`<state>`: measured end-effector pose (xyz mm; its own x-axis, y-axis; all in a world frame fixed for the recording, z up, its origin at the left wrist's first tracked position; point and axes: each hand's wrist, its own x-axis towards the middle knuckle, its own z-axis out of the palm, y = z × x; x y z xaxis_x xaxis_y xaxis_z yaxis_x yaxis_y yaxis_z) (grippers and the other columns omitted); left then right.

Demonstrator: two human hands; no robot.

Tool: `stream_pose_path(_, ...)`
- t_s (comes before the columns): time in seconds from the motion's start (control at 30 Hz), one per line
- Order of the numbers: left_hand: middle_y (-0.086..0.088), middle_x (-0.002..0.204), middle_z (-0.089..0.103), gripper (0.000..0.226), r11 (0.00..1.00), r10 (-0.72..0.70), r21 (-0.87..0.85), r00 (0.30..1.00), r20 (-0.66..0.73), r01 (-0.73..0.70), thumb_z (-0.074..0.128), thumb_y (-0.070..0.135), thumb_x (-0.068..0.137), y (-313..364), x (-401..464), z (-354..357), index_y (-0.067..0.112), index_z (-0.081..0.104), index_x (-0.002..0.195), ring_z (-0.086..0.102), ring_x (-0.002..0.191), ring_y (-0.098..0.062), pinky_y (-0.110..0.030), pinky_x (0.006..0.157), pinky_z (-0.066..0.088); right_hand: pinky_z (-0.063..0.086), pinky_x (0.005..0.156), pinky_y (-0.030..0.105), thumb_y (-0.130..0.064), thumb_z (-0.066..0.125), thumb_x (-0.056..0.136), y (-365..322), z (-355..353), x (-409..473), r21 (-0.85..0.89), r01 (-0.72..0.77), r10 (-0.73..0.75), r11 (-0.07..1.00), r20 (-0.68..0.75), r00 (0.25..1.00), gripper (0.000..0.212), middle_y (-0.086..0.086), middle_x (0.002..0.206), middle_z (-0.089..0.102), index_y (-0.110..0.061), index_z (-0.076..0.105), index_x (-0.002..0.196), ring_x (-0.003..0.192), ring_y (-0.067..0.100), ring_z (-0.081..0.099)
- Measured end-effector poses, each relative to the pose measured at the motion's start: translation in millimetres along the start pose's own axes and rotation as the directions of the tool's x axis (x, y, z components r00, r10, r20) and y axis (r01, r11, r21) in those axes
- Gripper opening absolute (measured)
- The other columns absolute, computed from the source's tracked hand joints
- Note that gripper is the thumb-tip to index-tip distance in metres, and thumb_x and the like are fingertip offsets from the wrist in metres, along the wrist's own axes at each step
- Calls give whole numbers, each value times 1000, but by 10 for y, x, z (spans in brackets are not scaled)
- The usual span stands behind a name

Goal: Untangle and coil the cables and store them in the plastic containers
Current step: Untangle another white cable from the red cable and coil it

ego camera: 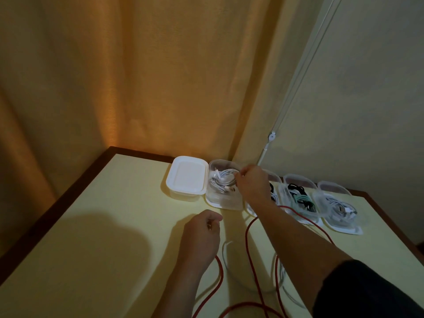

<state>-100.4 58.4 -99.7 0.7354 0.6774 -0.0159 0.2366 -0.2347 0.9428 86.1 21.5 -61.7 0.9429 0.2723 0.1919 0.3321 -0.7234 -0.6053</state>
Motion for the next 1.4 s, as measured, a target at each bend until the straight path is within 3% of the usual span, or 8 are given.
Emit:
stream_pose_path(0.07, 14, 100, 67, 22, 999, 10, 44, 1000, 15, -10, 53, 15, 97, -9, -12, 7, 31, 69, 98, 60, 93, -1, -17, 77, 45, 51, 68, 30, -33, 61, 96, -6, 26, -14, -168, 69, -76, 983, -35, 996, 23, 9, 90, 72, -12, 70, 100, 85, 26, 68)
stream_pose_path(0.17, 13, 103, 67, 22, 999, 15, 39, 999, 29, -16, 53, 14, 98, 1, -19, 6, 28, 70, 101, 60, 96, -1, -10, 73, 41, 45, 73, 32, -24, 54, 99, -50, 35, -19, -372, 142, -187, 917, -87, 979, 22, 12, 96, 71, -8, 69, 102, 97, 28, 63)
stream_pose_path(0.47, 14, 102, 67, 23, 1000, 17, 8, 998, 61, -18, 53, 15, 98, -24, 9, 9, 30, 70, 95, 58, 93, 6, -5, 70, 38, 45, 87, 36, -17, 49, 102, -26, 57, -31, -581, 167, -250, 797, -66, 966, 24, 11, 98, 74, -12, 73, 100, 109, 27, 57)
stream_pose_path(0.87, 13, 100, 68, 24, 1000, 22, -5, 999, 30, -22, 52, 15, 98, -13, 28, -14, 28, 71, 99, 60, 85, 4, -4, 62, 40, 46, 83, 37, -23, 47, 102, -111, -54, -89, -582, 248, -329, 774, -36, 944, 27, 7, 95, 70, -13, 71, 99, 98, 25, 60)
stream_pose_path(0.97, 11, 94, 68, 25, 999, 12, -32, 1000, -14, -12, 51, 12, 97, -8, 39, -50, 27, 72, 97, 58, 68, 0, -8, 54, 38, 50, 71, 35, -30, 48, 101, -139, -82, -123, -462, 407, -402, 788, 116, 908, 31, 5, 80, 67, -15, 70, 85, 78, 22, 62)
stream_pose_path(1.1, 11, 96, 68, 26, 999, 12, -52, 998, -61, -15, 51, 9, 97, -1, 44, -93, 25, 71, 98, 61, 80, 0, -6, 58, 39, 44, 53, 31, -29, 49, 94, -141, -101, -174, -385, 503, -410, 774, 301, 861, 34, 4, 64, 60, -12, 67, 70, 59, 21, 59)
stream_pose_path(1.27, 12, 102, 66, 23, 998, 47, -18, 979, -198, -52, 52, 10, 98, 25, 48, -225, 25, 68, 106, 60, 94, -4, -5, 67, 37, 54, 66, 35, -28, 45, 99, -234, -177, -161, -397, 519, -379, 757, 382, 843, 36, 4, 75, 65, -12, 72, 81, 69, 21, 63)
stream_pose_path(1.4, 6, 114, 62, 31, 998, 40, -36, 950, -310, -54, 59, 9, 95, -17, 124, -388, 21, 60, 123, 59, 104, -11, -11, 72, 39, 54, 74, 34, -28, 52, 96, -353, -156, -157, -427, 575, -479, 698, 318, 818, 25, -1, 85, 70, -22, 76, 91, 78, 19, 64)
